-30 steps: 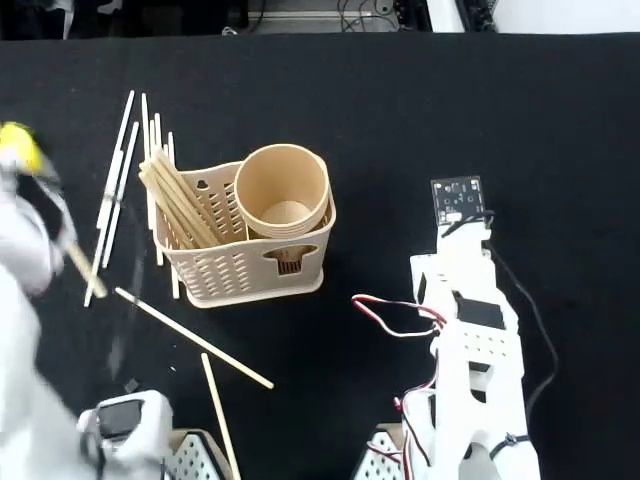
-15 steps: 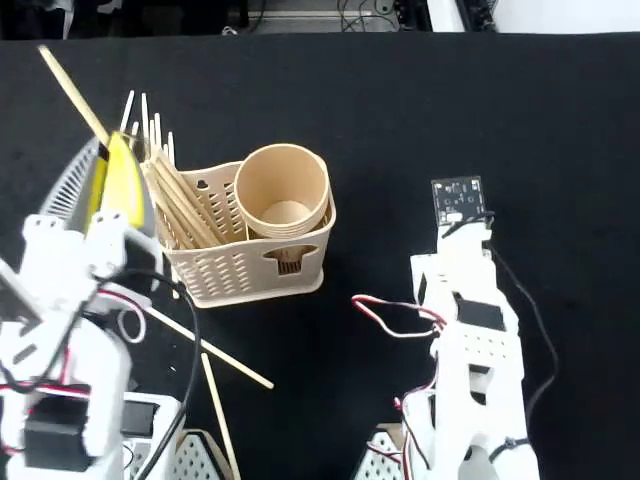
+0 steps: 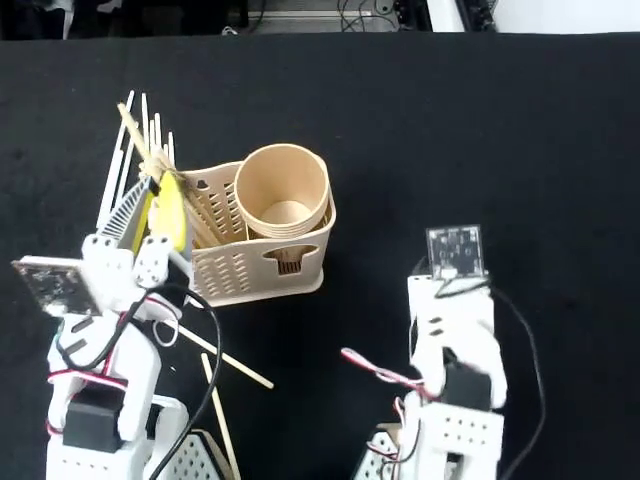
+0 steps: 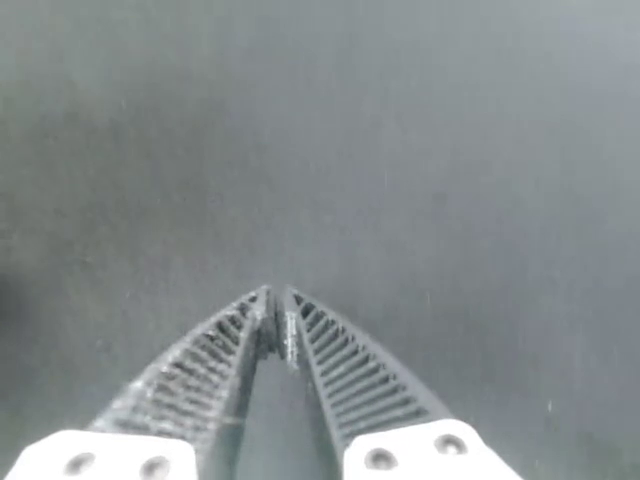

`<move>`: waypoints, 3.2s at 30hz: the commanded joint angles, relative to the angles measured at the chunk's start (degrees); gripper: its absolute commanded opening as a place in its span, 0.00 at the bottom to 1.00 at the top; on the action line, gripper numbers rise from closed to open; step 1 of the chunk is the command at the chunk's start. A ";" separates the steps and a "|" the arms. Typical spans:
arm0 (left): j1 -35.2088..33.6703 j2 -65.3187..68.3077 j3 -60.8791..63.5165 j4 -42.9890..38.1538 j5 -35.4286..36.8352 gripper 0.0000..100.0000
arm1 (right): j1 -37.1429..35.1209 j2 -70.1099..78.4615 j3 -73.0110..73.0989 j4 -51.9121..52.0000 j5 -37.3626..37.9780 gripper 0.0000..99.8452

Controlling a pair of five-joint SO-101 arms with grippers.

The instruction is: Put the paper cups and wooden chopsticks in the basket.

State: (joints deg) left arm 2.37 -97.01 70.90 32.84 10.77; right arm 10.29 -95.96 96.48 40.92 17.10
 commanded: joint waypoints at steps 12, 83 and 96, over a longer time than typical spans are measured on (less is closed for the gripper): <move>-21.67 1.23 -12.97 17.14 6.24 0.21 | -3.96 -9.27 0.13 5.71 2.90 0.01; -32.84 140.84 -143.43 68.40 -10.20 0.03 | -3.87 -9.10 0.13 5.71 2.99 0.01; -32.75 85.71 -95.43 57.85 -7.12 0.03 | -3.96 -9.01 0.13 5.71 2.99 0.01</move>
State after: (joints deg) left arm -30.07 6.73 -33.89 96.48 3.03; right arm 7.03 -103.25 96.84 47.43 19.56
